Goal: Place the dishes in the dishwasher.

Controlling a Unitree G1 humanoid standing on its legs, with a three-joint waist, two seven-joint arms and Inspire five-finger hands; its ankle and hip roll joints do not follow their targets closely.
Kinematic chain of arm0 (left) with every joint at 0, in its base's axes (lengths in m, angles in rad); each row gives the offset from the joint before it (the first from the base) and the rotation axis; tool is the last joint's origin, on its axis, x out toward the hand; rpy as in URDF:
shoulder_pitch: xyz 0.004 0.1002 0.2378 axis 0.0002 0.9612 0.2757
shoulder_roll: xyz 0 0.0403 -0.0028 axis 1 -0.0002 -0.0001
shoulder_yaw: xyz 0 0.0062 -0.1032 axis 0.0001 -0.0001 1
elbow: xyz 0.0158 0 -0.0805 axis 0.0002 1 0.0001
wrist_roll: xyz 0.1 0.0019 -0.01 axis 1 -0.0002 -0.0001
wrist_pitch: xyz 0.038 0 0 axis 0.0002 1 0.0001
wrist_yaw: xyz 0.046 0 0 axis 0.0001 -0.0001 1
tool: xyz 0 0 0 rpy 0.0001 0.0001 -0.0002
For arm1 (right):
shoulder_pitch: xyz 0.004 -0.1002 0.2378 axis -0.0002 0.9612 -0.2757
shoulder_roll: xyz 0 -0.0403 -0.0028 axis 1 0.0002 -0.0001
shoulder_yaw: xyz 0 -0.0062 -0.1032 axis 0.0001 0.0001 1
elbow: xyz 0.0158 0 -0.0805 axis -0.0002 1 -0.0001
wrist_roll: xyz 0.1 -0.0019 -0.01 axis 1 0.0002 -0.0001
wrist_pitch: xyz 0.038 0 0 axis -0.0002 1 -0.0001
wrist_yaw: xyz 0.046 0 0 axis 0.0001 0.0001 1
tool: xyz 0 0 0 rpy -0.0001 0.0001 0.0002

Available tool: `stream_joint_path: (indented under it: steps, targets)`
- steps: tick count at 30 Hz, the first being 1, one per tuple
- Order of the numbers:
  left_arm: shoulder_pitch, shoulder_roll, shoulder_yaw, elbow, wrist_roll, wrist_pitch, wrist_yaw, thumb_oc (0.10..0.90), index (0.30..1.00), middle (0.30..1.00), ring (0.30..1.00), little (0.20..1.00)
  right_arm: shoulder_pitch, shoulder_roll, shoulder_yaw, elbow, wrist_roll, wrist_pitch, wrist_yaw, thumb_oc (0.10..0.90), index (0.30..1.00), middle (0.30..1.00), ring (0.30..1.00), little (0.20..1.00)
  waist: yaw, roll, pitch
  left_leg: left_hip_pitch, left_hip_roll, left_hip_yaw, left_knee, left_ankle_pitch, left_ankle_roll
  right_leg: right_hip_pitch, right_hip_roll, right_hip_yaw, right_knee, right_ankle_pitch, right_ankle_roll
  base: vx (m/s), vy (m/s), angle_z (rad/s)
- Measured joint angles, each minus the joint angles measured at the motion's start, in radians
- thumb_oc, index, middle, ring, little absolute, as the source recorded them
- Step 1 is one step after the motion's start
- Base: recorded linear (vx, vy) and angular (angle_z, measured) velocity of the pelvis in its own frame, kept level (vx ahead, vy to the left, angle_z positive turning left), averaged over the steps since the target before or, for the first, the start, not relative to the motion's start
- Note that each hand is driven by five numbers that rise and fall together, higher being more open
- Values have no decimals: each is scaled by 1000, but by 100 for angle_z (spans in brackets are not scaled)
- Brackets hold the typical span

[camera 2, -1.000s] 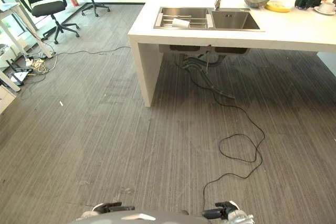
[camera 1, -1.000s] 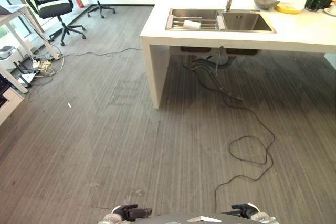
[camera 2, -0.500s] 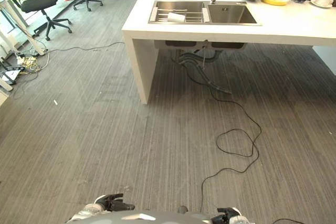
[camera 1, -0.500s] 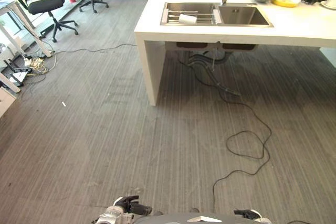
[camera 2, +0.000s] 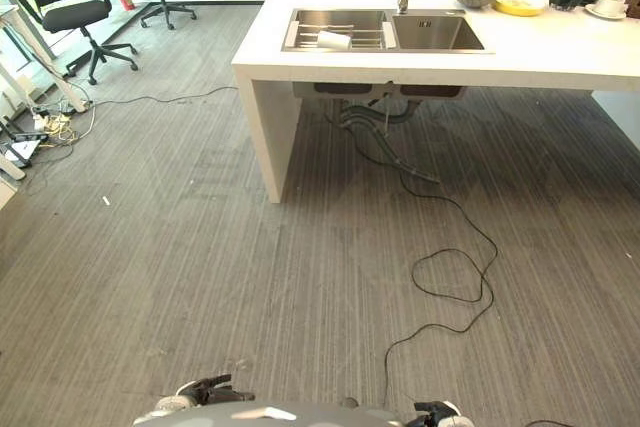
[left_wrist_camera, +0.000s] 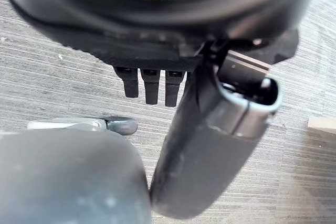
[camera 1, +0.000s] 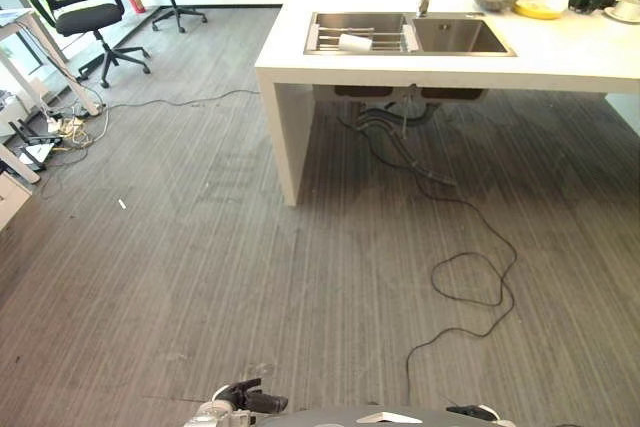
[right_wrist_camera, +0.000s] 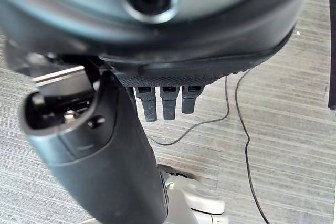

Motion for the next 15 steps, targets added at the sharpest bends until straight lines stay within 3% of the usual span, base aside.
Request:
stream_joint_path:
  steps: [15]
  targets:
    - [1, -4, -14, -2, 3, -2, 6, 800, 900, 900, 900, 900, 9, -2, 0, 0, -2, -4, -15, 800, 900, 900, 900, 900, -1, 14, -5, -2, 0, -2, 0, 0, 0, -1, 0, -3, 0, -3, 4, 0, 0, 0]
